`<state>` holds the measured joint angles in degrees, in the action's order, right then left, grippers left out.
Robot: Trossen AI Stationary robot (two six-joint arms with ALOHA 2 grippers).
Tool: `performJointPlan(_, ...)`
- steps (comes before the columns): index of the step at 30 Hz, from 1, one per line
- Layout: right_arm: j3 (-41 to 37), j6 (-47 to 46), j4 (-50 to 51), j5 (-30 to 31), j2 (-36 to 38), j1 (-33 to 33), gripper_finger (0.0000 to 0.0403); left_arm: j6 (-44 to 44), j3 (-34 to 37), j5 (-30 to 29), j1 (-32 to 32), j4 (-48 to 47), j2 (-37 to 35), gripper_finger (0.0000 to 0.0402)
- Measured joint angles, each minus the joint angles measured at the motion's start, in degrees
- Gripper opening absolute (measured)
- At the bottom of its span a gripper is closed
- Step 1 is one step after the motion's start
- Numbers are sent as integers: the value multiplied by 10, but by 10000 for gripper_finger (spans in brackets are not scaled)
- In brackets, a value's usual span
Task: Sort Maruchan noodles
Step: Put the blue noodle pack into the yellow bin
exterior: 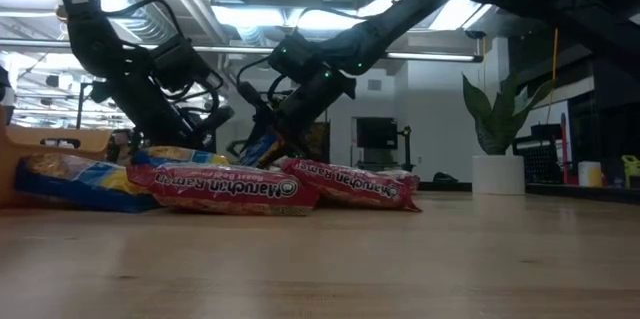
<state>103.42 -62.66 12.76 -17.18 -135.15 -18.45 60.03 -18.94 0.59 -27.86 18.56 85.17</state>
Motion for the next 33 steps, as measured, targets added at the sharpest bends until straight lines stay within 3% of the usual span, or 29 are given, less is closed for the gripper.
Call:
performJointPlan(8,-1,4,-9,-15,5,-5,90,-6,2,67,-8,-2,-36,0)
performJointPlan(21,1,74,-10,29,91,-10,90,-32,1,160,-83,-32,-254,0)
performJointPlan(27,1,105,5,101,136,10,90,-60,0,218,-113,-47,-346,0)
performJointPlan(33,1,128,17,161,172,0,90,-125,-1,226,-125,-47,-411,21)
